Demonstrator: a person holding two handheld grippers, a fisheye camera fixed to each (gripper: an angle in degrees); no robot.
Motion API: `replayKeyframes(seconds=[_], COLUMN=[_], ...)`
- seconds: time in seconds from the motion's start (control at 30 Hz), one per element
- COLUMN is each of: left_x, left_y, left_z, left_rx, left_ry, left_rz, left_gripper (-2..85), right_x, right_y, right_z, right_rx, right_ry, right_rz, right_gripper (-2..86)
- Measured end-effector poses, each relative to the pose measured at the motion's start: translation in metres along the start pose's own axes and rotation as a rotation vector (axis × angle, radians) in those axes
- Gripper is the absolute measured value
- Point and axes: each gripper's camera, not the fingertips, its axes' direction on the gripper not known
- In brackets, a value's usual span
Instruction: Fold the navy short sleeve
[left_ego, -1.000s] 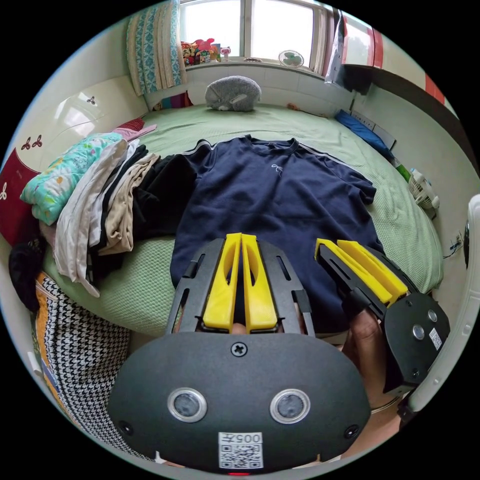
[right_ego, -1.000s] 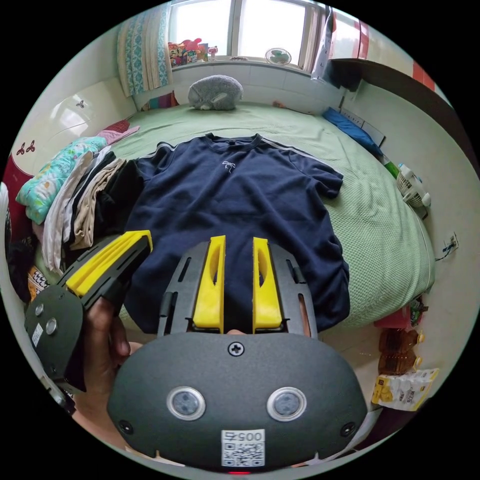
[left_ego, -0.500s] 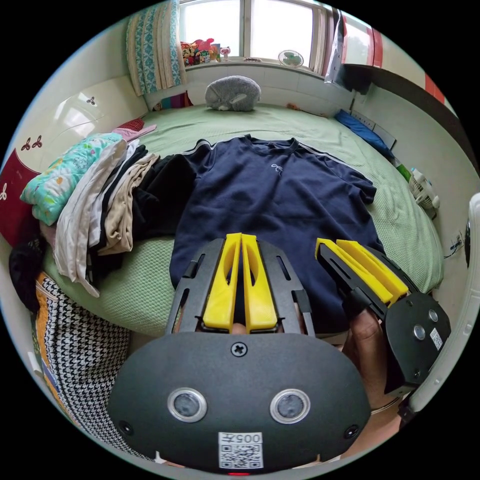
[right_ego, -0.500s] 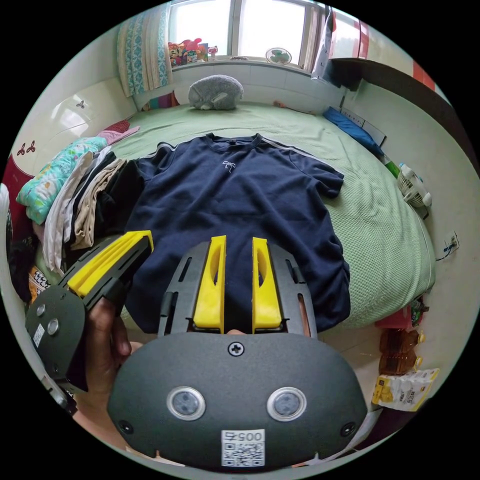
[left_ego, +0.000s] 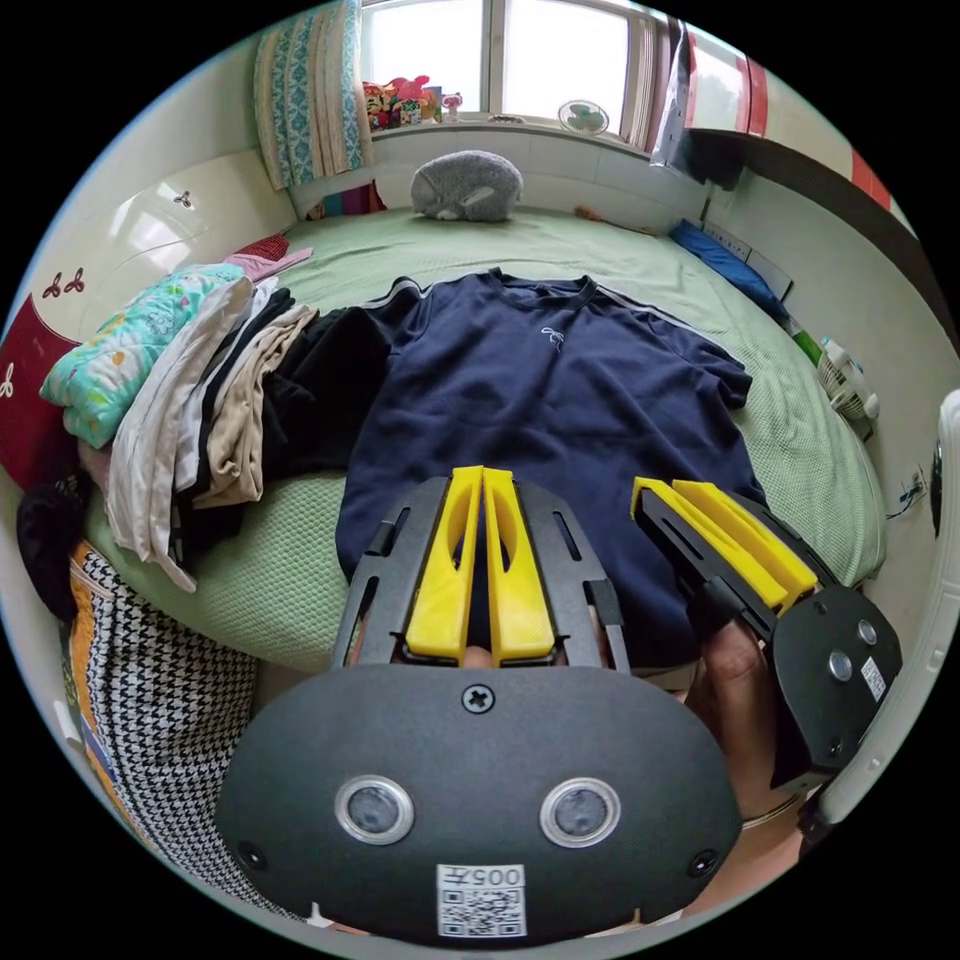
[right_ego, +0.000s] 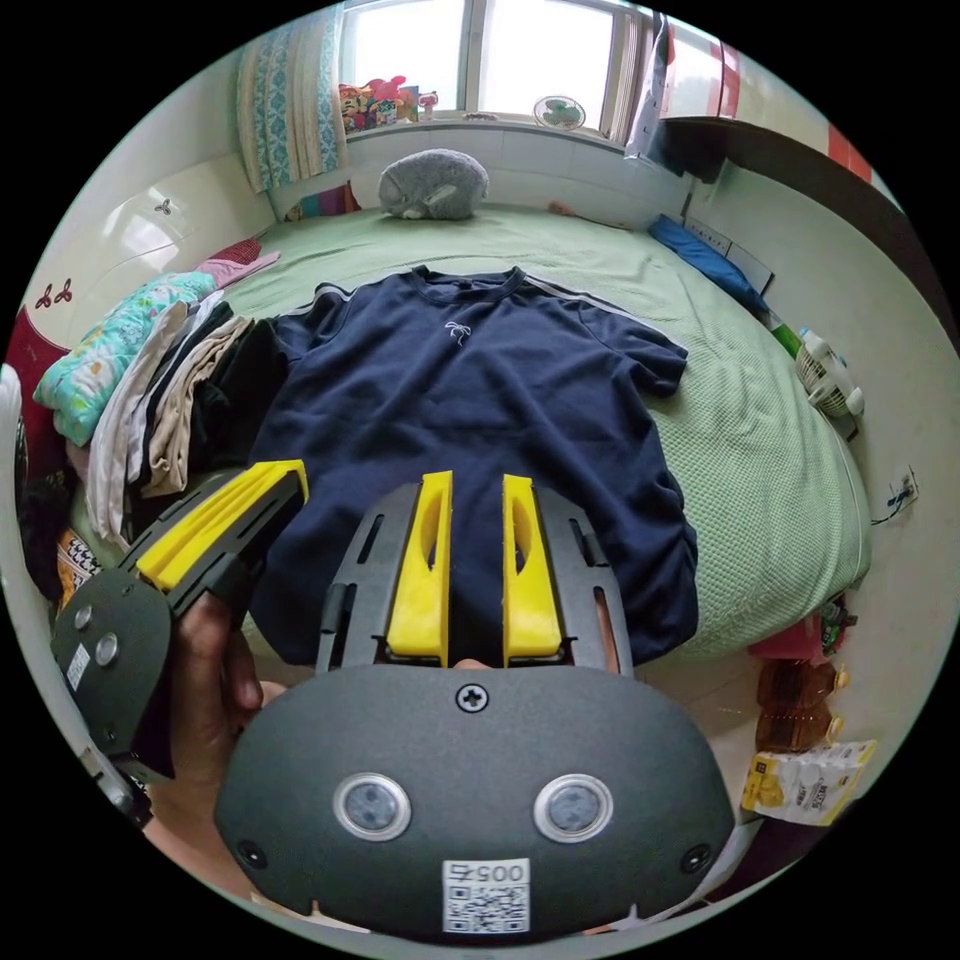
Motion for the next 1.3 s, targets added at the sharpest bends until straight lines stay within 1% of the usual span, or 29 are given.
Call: replayKeyframes(seconds=[1.13,1.3], left_x=[-0.005,-0.003], left_y=[0.008,0.009], left_z=[0.024,0.027], left_rx=[-0.014,-0.017], left_ry=[0.016,0.013], left_rz=[0.003,0.007], left_gripper=[-0.2,-0.2], right_x=[-0.006,-0.006], right_y=[0.002,0.002], right_z=[0.011,0.013], right_rx=[-0.005,-0.010], right_ry=[0.009,0.001], right_rz=[0.000,-0.006], right_gripper=[5.2,4.1])
